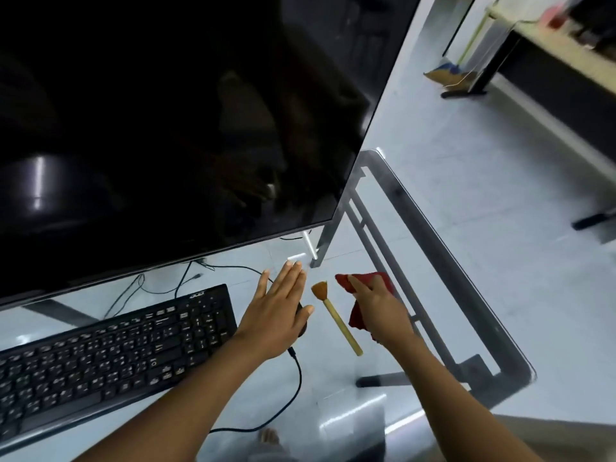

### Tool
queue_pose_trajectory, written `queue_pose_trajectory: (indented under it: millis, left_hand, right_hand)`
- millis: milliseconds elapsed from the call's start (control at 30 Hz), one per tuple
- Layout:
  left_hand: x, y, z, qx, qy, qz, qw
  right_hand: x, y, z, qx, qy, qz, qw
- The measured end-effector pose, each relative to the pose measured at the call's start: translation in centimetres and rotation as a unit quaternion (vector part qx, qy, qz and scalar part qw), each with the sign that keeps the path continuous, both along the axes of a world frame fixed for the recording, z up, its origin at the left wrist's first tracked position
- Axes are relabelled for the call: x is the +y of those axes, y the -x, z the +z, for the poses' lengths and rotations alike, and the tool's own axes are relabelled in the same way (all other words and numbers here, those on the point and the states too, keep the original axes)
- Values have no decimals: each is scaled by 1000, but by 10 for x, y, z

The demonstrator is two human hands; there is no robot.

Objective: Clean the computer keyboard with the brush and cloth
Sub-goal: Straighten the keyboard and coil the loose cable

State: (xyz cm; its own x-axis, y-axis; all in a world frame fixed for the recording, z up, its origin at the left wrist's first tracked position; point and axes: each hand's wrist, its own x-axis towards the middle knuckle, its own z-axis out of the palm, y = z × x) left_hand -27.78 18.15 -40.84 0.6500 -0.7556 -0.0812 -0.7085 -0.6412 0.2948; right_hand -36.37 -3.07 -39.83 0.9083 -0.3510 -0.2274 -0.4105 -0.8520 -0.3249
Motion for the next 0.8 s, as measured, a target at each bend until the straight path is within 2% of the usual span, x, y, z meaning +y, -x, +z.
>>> queue_pose_trajectory:
  millis: [67, 167, 267, 400, 533, 800]
  left_hand:
    - [2, 1, -5, -3, -5, 2, 1000]
    - [9, 0, -11, -2, -18, 7, 1000]
    - [23, -2, -14, -6, -19, 18, 1000]
    - [56, -6, -11, -6, 4, 54, 999]
    - [117, -2, -3, -13, 19, 116, 993]
    - [246, 14, -3, -18, 25, 234, 972]
  right_hand:
    - [3, 5, -21, 0, 91, 45, 995]
    - [5, 7, -34, 6, 112, 46, 993]
    - [7, 2, -27, -33, 129, 44, 990]
    - [34, -17, -14, -115, 93, 30, 989]
    - [109, -44, -1, -168, 36, 122, 978]
    - [238, -65, 7, -130, -52, 245, 959]
